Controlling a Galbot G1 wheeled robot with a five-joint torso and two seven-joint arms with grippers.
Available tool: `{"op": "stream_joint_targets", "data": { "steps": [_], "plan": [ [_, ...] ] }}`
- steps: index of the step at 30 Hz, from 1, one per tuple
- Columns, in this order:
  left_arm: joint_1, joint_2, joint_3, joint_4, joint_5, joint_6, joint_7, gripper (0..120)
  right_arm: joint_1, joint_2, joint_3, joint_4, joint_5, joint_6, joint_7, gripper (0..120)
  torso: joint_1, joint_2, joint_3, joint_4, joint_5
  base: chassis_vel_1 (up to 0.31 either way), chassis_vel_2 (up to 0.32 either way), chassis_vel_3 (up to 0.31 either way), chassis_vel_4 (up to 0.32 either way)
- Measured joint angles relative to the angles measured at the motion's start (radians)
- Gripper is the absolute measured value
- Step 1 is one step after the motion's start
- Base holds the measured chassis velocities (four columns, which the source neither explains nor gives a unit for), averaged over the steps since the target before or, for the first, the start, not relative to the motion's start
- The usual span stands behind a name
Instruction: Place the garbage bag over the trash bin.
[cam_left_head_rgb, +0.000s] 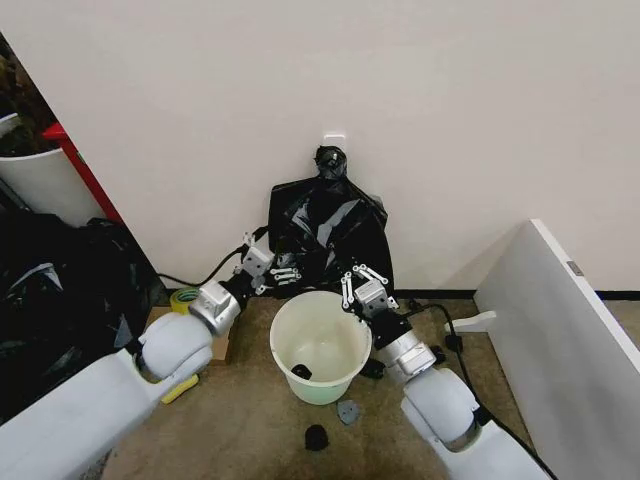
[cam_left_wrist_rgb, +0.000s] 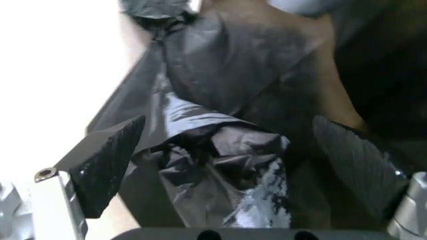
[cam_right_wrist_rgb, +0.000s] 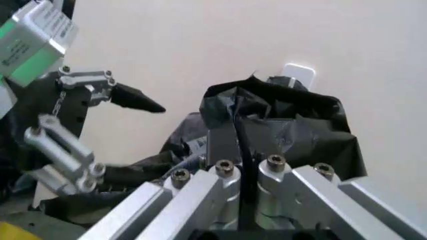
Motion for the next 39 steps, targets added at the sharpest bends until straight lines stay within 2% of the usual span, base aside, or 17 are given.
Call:
{"op": "stream_joint_targets", "data": {
  "steps": [4,7,9,12,16,17,23,25,31,34,39],
  "plan": [
    [-0.082,0.010,0.094,0.012,0.026,0.046,0.023,97,-0.005,-0.001,0.010,0.005,0.001,0.002,0.001,0,0.000,0.000,0.000,-0.0001,-0.0002,0.000,0.000,0.000,0.000],
    [-0.150,0.022,0.170,0.012,0.029,0.116,0.055,90,-0.007,-0.001,0.015,0.012,0.001,0.002,0.002,0,0.000,0.000,0.000,-0.0002,-0.0001,0.000,0.000,0.000,0.000],
    [-0.169,0.024,0.187,0.011,0.029,0.142,0.064,89,-0.007,-0.001,0.018,0.013,0.001,0.003,0.002,0,0.000,0.000,0.000,-0.0001,-0.0001,0.000,0.000,0.000,0.000],
    [-0.218,0.019,0.220,0.018,0.029,0.196,0.073,77,-0.009,-0.001,0.028,0.015,0.001,0.005,0.003,0,0.000,0.000,0.000,0.0000,0.0001,0.000,0.000,0.000,0.000],
    [-0.262,-0.005,0.253,0.039,0.028,0.208,0.071,61,-0.014,-0.001,0.033,0.016,0.001,0.009,0.003,0,0.000,0.000,0.000,-0.0002,-0.0001,0.000,0.000,0.000,0.000],
    [-0.262,-0.005,0.253,0.039,0.028,0.208,0.071,61,-0.014,-0.001,0.033,0.016,0.001,0.009,0.003,0,0.000,0.000,0.000,-0.0002,-0.0001,0.000,0.000,0.000,0.000],
    [-0.305,-0.031,0.289,0.068,0.030,0.240,0.059,34,-0.010,-0.009,0.043,0.018,0.014,0.010,0.003,0,0.000,0.000,0.000,-0.0002,-0.0001,0.000,0.000,0.000,0.000],
    [-0.309,-0.032,0.292,0.071,0.035,0.251,0.057,31,-0.009,-0.010,0.043,0.018,0.016,0.009,0.004,0,0.000,0.000,0.000,-0.0002,-0.0001,0.000,0.000,0.000,0.000],
    [-0.327,-0.025,0.298,0.077,0.105,0.359,0.071,7,-0.002,-0.010,0.044,0.018,0.023,0.004,0.006,0,0.000,0.000,0.000,-0.0001,0.0000,0.000,0.000,0.000,0.000],
    [-0.327,-0.024,0.298,0.078,0.115,0.381,0.071,0,0.000,-0.011,0.046,0.019,0.026,0.003,0.007,0,0.000,0.000,0.000,0.0000,-0.0001,0.000,0.000,0.000,0.000],
    [-0.323,-0.029,0.286,0.082,0.126,0.392,0.055,0,0.001,-0.013,0.054,0.019,0.030,0.003,0.009,0,0.000,0.000,0.000,-0.0001,-0.0001,0.000,0.000,0.000,0.000]
  ]
}}
